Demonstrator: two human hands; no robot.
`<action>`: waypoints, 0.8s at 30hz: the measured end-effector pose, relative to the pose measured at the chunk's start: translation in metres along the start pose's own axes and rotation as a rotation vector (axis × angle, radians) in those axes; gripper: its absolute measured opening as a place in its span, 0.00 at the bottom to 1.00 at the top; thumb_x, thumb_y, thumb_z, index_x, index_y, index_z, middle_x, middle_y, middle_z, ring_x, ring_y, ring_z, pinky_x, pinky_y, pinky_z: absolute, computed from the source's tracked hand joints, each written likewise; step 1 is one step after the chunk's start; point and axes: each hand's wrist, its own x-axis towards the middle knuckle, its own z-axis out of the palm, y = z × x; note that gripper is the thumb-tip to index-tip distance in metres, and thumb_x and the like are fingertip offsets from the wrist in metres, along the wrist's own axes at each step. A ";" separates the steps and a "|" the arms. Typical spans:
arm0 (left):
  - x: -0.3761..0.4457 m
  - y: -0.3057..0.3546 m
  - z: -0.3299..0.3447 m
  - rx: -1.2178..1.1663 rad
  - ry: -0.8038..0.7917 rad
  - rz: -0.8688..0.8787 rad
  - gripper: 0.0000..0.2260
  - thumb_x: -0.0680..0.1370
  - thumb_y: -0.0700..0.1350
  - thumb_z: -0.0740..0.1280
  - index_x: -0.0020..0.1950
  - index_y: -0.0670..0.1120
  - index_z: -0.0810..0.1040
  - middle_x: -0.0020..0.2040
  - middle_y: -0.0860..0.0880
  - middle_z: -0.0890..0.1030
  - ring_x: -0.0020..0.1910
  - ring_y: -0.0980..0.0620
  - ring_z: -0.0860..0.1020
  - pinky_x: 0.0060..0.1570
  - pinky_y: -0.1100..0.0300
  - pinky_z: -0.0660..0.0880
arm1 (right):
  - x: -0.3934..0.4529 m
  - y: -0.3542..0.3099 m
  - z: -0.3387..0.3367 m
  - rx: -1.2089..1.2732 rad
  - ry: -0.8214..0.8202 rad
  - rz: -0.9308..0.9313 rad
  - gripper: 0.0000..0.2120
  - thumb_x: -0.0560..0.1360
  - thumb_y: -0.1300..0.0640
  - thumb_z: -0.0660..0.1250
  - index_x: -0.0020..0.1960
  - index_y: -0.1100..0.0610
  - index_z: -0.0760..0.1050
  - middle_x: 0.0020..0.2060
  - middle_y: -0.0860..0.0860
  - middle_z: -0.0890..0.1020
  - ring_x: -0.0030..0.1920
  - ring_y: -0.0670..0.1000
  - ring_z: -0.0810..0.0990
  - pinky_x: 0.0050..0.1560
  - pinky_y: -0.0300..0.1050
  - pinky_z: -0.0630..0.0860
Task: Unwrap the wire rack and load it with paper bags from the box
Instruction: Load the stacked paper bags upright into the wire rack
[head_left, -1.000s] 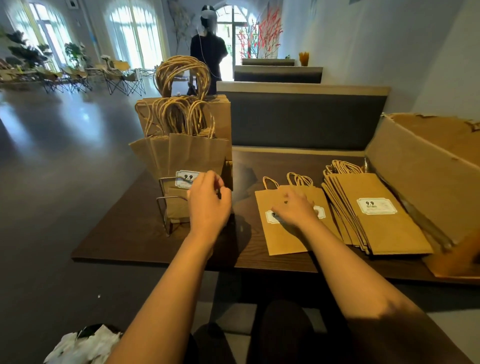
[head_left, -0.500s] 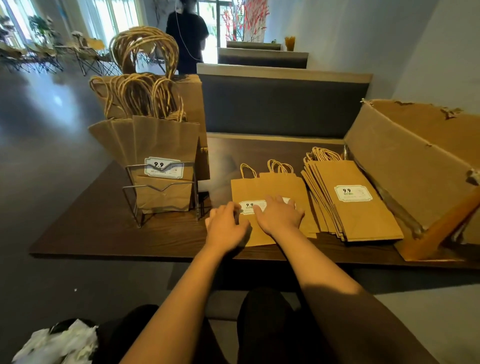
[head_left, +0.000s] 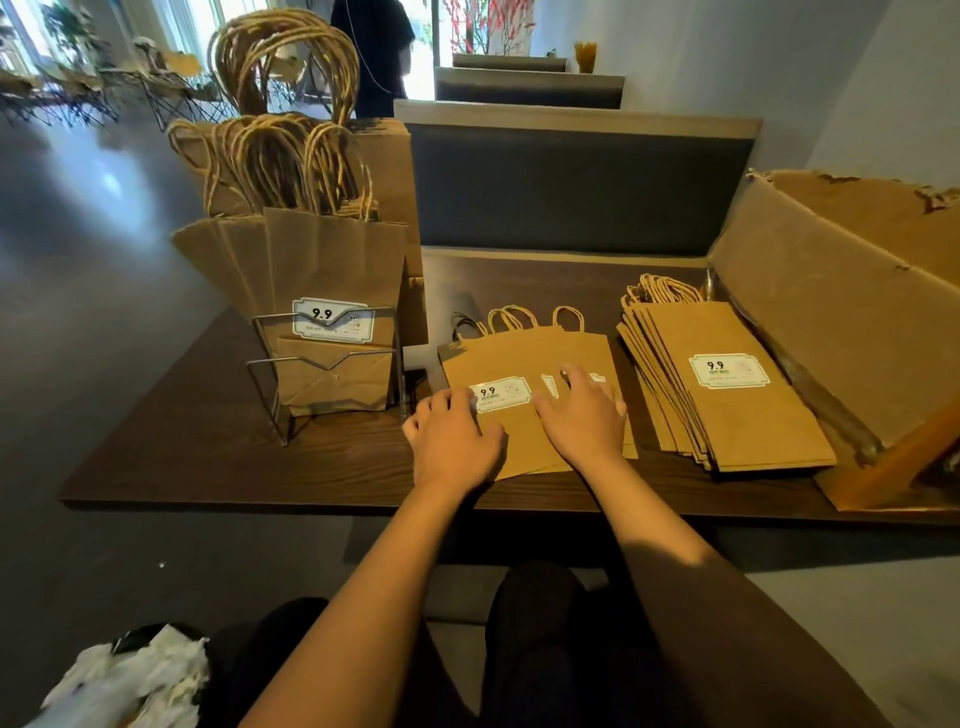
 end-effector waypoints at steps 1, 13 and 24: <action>0.000 -0.001 -0.001 -0.013 -0.011 0.009 0.22 0.76 0.58 0.65 0.68 0.52 0.73 0.69 0.50 0.74 0.70 0.47 0.66 0.70 0.46 0.60 | -0.001 -0.001 -0.002 0.062 -0.016 -0.009 0.29 0.77 0.36 0.63 0.75 0.45 0.67 0.68 0.46 0.78 0.71 0.54 0.70 0.73 0.60 0.62; -0.003 -0.017 -0.015 -0.730 -0.062 0.069 0.17 0.73 0.43 0.74 0.60 0.53 0.78 0.68 0.54 0.75 0.66 0.55 0.76 0.68 0.53 0.74 | -0.009 0.002 -0.022 0.712 -0.090 -0.019 0.35 0.74 0.68 0.73 0.75 0.46 0.66 0.68 0.41 0.73 0.65 0.40 0.70 0.56 0.29 0.67; 0.004 -0.020 -0.028 -0.937 -0.210 -0.140 0.30 0.76 0.56 0.73 0.75 0.49 0.70 0.56 0.52 0.86 0.58 0.56 0.83 0.65 0.54 0.76 | -0.008 0.020 -0.038 1.159 -0.049 0.131 0.40 0.77 0.72 0.68 0.80 0.45 0.59 0.63 0.51 0.82 0.65 0.50 0.80 0.66 0.59 0.77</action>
